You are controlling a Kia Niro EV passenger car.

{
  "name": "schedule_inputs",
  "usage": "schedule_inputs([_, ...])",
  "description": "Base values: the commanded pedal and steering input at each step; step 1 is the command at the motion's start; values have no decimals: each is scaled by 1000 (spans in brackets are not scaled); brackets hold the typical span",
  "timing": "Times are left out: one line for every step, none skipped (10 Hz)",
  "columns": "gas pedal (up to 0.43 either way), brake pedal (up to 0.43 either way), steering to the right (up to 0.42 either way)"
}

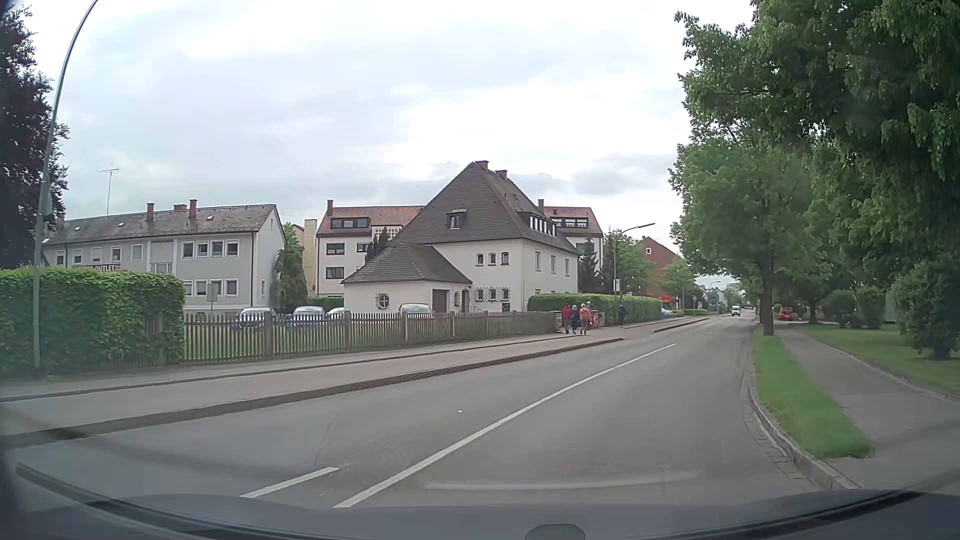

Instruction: Follow the waypoints while adhering to traffic rules and regulations

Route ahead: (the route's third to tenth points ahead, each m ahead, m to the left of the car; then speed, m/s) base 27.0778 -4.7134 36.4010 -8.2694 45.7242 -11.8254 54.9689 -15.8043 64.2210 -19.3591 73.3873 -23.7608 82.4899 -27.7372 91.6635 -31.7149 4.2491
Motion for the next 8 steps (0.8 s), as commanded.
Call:
schedule_inputs([130, 0, 139])
schedule_inputs([130, 0, 138])
schedule_inputs([130, 0, 139])
schedule_inputs([130, 0, 139])
schedule_inputs([130, 0, 140])
schedule_inputs([130, 0, 141])
schedule_inputs([138, 0, 142])
schedule_inputs([138, 0, 142])
